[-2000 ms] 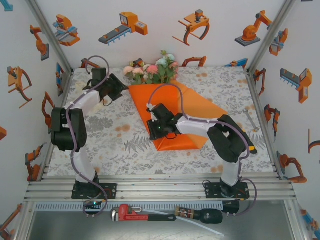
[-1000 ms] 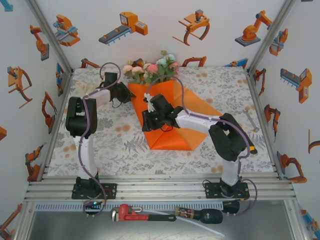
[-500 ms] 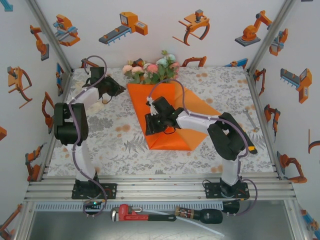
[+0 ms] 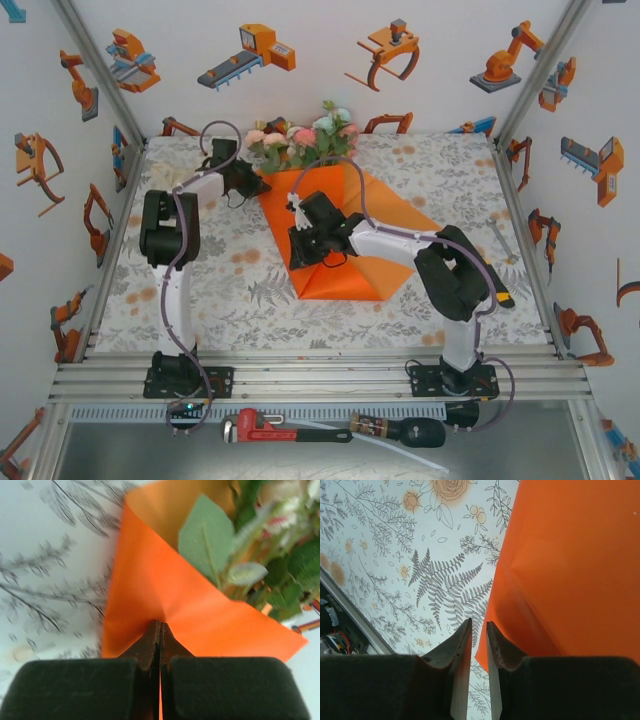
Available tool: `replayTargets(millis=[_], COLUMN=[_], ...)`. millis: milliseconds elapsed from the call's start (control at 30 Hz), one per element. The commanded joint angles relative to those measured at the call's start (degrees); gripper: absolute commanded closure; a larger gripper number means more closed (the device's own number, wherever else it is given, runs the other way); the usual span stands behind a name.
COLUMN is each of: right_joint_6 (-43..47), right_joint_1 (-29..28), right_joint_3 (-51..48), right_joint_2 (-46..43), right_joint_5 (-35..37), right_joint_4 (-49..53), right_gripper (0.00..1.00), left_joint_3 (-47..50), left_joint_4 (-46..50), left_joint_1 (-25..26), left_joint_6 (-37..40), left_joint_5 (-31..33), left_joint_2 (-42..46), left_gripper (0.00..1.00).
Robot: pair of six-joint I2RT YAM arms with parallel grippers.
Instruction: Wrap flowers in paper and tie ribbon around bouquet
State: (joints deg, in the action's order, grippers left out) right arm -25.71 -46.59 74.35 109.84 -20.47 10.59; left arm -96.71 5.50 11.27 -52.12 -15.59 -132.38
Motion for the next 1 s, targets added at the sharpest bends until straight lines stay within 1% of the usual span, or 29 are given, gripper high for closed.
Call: replayTargets(millis=[0, 100, 200, 300, 367, 433, 533, 667, 733, 833, 900, 967], right_joint_6=[-0.2, -0.3, -1.6, -1.1, -1.2, -1.8, -2.3, -5.6, -6.3, -5.6, -5.4, -5.8], right_joint_1=[-0.1, -0.6, -0.6, -0.6, -0.4, 0.0, 0.6, 3.9, 5.8, 7.1, 7.2, 7.2], right_joint_3=[-1.4, -2.7, -4.5, -4.4, -3.4, -2.0, -1.0, -4.6, -7.0, -8.2, -9.1, -10.1], right_joint_2=[1.1, 2.3, 1.8, 0.9, 0.6, -0.1, -2.5, -5.9, -6.4, -5.6, -4.8, -4.0], right_joint_5=[-3.7, -6.2, -7.0, -7.1, -7.9, -9.1, -7.9, -2.2, -1.7, -2.0, -0.5, 0.8], right_joint_4=[0.6, 0.7, -0.6, -0.7, -0.5, -0.6, -1.4, -5.4, -7.6, -6.8, -6.5, -6.6], right_gripper=[0.80, 0.80, 0.80, 0.81, 0.80, 0.80, 0.80, 0.80, 0.80, 0.80, 0.80, 0.80], left_joint_3=[-4.7, -5.4, -6.1, -6.9, -6.8, -5.6, 0.4, 14.7, 19.9, 24.1, 25.8, 26.5], left_joint_4=[1.3, 0.8, 0.1, 0.3, 0.4, 0.3, -1.6, -6.4, -6.8, -4.4, -3.3, -1.3], left_joint_1=[-1.4, -1.9, -3.0, -3.9, -4.1, -3.8, -2.8, 0.4, 2.6, 6.3, 8.9, 10.9], left_joint_6=[1.2, 1.5, 1.7, 1.6, 2.0, 1.9, 1.3, -0.2, -0.5, -0.2, 0.2, 1.1], left_joint_5=[1.7, 3.1, 2.9, 1.7, 0.8, -0.2, -0.2, 1.3, 1.3, 0.4, -1.5, -1.9], left_joint_2=[-1.8, -3.5, -4.5, -3.4, -1.4, 2.6, 11.0, 22.3, 25.7, 28.1, 28.2, 27.7], left_gripper=[0.98, 0.98, 0.98, 0.96, 0.93, 0.88, 0.84, 0.82, 0.82, 0.83, 0.83, 0.83])
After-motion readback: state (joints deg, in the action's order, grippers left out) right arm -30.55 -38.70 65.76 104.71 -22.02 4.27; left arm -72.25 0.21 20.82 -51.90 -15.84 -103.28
